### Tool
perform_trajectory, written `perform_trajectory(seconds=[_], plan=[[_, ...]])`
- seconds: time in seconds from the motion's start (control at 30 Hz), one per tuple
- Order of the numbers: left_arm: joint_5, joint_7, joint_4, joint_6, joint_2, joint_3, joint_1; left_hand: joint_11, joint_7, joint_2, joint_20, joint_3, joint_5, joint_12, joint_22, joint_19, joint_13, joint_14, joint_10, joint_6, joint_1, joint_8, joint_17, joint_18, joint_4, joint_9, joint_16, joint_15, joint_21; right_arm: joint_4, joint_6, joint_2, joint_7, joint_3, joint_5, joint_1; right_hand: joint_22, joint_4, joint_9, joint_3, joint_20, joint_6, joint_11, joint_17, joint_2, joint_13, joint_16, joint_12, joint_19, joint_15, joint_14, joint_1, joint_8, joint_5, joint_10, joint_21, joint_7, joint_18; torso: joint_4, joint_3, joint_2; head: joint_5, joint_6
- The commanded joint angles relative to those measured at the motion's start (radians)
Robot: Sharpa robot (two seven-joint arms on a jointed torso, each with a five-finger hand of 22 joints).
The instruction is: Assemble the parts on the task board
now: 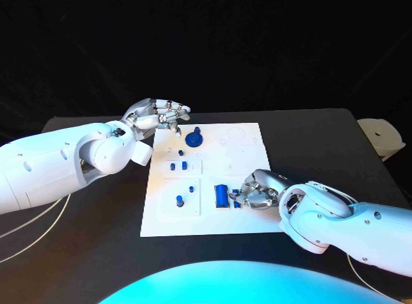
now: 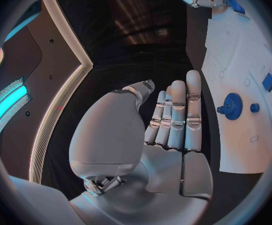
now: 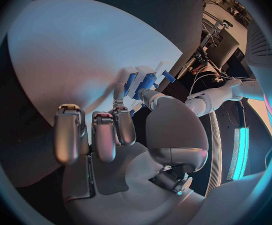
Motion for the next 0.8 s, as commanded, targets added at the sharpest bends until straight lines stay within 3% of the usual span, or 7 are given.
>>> perform_trajectory(seconds=[0.03,0.37,0.57,0.7,0.8], plan=[[0.0,0.005,0.001,0.017,0.001,0.001,0.001,0.0,-0.002,0.007,0.002,0.004,0.005,0.004,-0.001,0.003,0.001,-0.008,-0.01,-0.007,-0.001,0.006,-0.001,0.006,0.004,0.002,0.005,0.001,-0.005,0.007,0.004,-0.001,0.015,0.0,-0.023,-0.001,0.166,0.001,0.001,-0.02,-0.01,-0.004,-0.002,0.191,0.0,0.113,0.003,0.003,0.069,-0.005,0.089,-0.017,0.004,0.007,0.004,0.002,0.003,-0.013,0.0002,0.0009,0.0,0.0,0.0],[0.0,0.005,0.0,0.018,0.001,0.001,0.001,0.0,-0.002,0.007,0.002,0.004,0.005,0.004,-0.001,0.003,0.001,-0.008,-0.01,-0.007,-0.001,0.006,-0.001,0.006,0.004,0.002,0.005,0.001,-0.005,0.019,-0.007,-0.021,0.02,0.0,-0.044,-0.002,0.167,0.001,0.002,-0.039,-0.011,-0.004,-0.003,0.192,0.006,0.114,0.004,0.004,0.069,-0.005,0.09,-0.03,0.006,0.005,0.004,0.003,0.002,-0.013,-0.001,0.0008,-0.001,0.0,0.0],[0.0,0.005,-0.001,0.017,0.001,0.001,0.001,0.0,-0.002,0.007,0.002,0.004,0.005,0.004,-0.001,0.003,0.001,-0.008,-0.01,-0.007,-0.001,0.006,-0.001,0.006,0.004,0.002,0.005,0.001,-0.005,0.02,-0.023,-0.045,0.043,0.0,-0.044,-0.002,0.166,-0.011,0.002,-0.045,-0.011,-0.012,-0.003,0.19,0.018,0.111,0.003,-0.001,0.069,-0.006,0.089,0.017,0.005,0.02,0.002,-0.001,0.002,-0.012,-0.0013,-0.0001,-0.002,0.0,0.0],[0.0,0.011,-0.005,0.014,0.001,0.001,0.001,0.001,-0.002,0.007,0.002,0.004,0.005,0.005,-0.001,0.004,0.001,-0.008,-0.011,-0.007,-0.002,0.007,-0.001,0.006,0.004,0.002,0.005,0.001,-0.006,0.013,-0.097,-0.071,0.152,0.002,0.023,0.008,0.153,-0.02,-0.01,-0.056,-0.004,-0.053,0.012,0.17,0.014,0.095,-0.008,-0.027,0.062,0.006,0.084,0.08,-0.022,0.031,-0.016,-0.032,0.02,-0.007,-0.0001,-0.0012,-0.004,-0.003,0.0],[0.002,0.025,-0.012,0.009,0.003,0.001,0.001,0.001,-0.002,0.005,0.003,0.001,0.004,0.006,-0.002,0.003,0.001,-0.008,-0.012,-0.008,-0.008,0.007,-0.002,0.006,0.008,0.002,0.005,0.002,-0.007,-0.015,-0.142,-0.082,0.331,0.002,0.176,0.031,0.113,-0.046,-0.023,-0.048,0.007,-0.095,0.03,0.115,0.019,0.039,-0.041,-0.111,0.041,0.02,0.07,0.16,-0.053,0.038,-0.069,-0.117,0.041,0.008,-0.0014,-0.0036,-0.009,-0.005,0.0]])
